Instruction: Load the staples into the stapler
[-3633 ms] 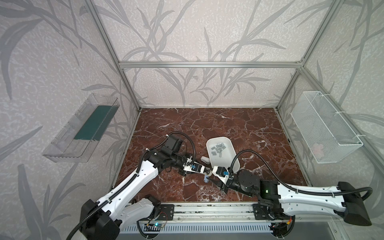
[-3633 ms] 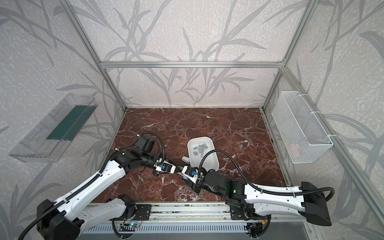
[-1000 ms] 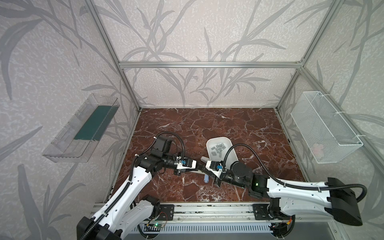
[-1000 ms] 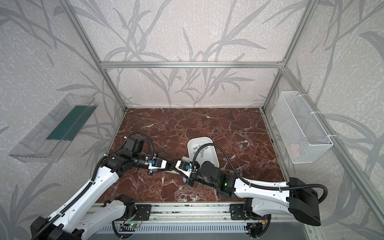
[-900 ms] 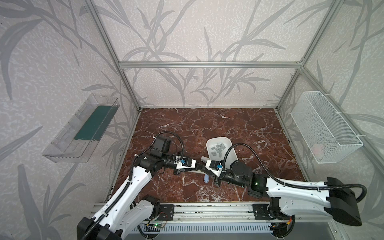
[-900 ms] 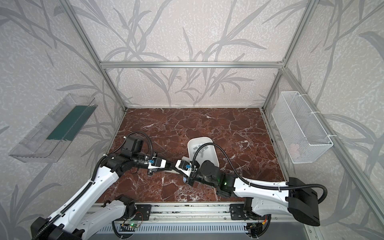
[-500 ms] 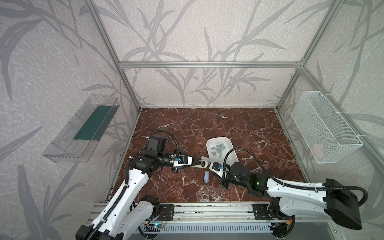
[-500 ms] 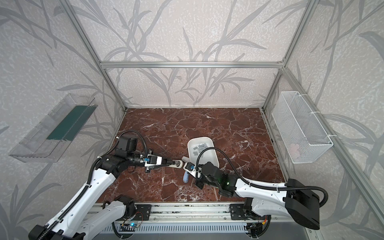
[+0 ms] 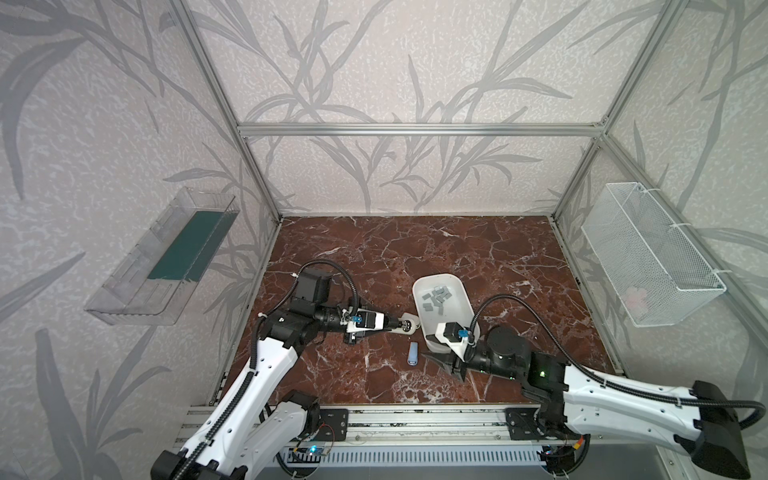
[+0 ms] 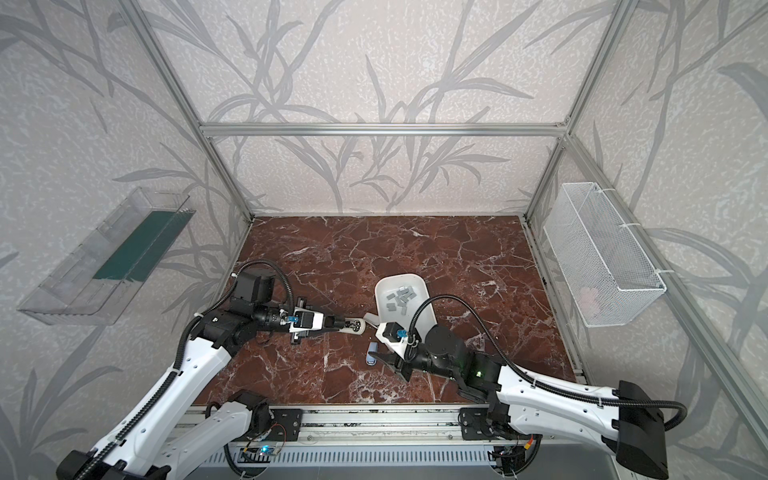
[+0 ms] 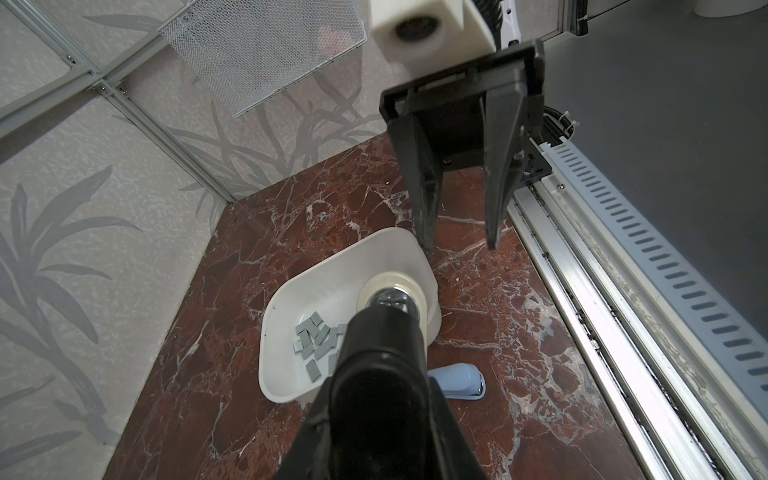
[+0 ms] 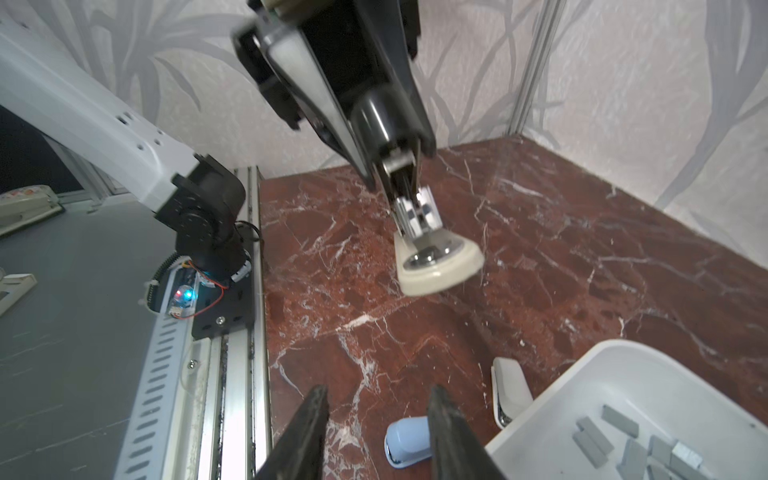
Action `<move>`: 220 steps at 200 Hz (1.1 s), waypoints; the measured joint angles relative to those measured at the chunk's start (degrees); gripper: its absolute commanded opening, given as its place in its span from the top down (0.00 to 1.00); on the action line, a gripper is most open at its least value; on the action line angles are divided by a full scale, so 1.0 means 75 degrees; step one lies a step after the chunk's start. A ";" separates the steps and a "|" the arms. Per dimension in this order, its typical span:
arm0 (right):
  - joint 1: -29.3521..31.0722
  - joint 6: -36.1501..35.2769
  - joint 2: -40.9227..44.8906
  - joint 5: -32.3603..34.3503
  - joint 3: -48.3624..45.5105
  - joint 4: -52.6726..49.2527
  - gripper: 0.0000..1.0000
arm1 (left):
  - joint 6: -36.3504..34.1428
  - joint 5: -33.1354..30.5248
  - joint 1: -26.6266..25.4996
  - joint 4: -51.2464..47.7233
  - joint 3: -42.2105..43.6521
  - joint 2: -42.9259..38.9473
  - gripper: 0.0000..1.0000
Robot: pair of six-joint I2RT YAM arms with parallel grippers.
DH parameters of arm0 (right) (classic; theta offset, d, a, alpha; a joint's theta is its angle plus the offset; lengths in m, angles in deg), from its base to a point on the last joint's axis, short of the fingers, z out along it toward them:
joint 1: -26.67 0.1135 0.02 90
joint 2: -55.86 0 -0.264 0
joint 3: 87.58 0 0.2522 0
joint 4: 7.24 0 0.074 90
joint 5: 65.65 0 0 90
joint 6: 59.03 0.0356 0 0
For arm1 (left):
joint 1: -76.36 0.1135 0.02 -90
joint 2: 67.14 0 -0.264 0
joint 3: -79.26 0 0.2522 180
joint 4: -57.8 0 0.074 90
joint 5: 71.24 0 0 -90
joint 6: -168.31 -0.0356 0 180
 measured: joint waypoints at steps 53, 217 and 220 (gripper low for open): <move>0.0726 -0.0009 -0.0903 0.0880 0.0568 -0.0029 0.51 | -0.0079 -0.0134 -0.0475 -0.0003 0.0000 0.0131 1.00; 0.0953 -0.0391 -0.2605 0.2387 0.1647 -0.0277 0.60 | -0.0297 -0.0571 -0.1081 -0.0245 0.0000 0.0385 1.00; 0.0953 -0.0405 -0.2623 0.2390 0.1647 -0.0277 0.60 | -0.0297 -0.0580 -0.1087 -0.0248 0.0000 0.0385 1.00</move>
